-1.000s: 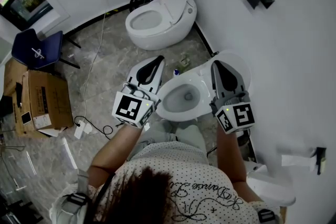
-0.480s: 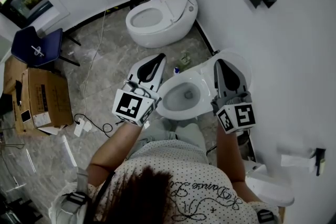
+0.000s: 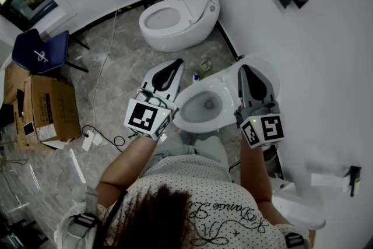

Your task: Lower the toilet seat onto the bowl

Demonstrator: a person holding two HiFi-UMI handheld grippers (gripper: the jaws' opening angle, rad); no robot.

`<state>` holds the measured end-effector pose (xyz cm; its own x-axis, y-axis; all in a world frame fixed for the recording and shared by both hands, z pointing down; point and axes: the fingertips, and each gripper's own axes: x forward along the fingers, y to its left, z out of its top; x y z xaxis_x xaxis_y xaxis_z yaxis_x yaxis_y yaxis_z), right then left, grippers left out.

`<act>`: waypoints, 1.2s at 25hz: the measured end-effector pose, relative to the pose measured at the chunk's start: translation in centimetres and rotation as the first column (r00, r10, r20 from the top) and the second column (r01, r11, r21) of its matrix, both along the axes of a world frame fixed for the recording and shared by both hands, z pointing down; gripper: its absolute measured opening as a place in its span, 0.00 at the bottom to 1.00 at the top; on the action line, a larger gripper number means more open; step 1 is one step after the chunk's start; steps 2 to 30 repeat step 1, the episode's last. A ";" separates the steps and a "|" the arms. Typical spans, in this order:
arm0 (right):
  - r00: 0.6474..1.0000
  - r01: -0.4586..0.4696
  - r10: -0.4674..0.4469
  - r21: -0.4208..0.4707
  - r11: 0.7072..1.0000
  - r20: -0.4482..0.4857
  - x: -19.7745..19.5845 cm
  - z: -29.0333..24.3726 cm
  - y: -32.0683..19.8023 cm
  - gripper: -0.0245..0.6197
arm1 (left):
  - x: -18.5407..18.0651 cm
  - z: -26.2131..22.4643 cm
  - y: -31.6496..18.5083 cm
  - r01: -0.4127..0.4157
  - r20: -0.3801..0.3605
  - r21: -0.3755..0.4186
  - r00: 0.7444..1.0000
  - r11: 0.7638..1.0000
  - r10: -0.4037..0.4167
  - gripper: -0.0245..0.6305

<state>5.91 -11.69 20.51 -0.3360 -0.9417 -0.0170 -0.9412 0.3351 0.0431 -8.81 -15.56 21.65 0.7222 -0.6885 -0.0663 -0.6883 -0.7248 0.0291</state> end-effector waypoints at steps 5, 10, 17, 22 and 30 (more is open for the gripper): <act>1.000 -0.001 0.001 0.000 1.000 0.000 0.1 0.0 -0.1 0.05 | 0.1 0.0 -0.1 0.001 0.000 0.000 1.000 1.000 -0.001 0.06; 1.000 -0.001 0.001 0.000 1.000 0.000 0.1 0.0 -0.1 0.05 | 0.1 0.0 -0.1 0.001 0.000 0.000 1.000 1.000 -0.001 0.06; 1.000 -0.001 0.001 0.000 1.000 0.000 0.1 0.0 -0.1 0.05 | 0.1 0.0 -0.1 0.001 0.000 0.000 1.000 1.000 -0.001 0.06; 1.000 -0.001 0.001 0.000 1.000 0.000 0.1 0.0 -0.1 0.05 | 0.1 0.0 -0.1 0.001 0.000 0.000 1.000 1.000 -0.001 0.06; 1.000 -0.001 0.001 0.000 1.000 0.000 0.1 0.0 -0.1 0.05 | 0.1 0.0 -0.1 0.001 0.000 0.000 1.000 1.000 -0.001 0.06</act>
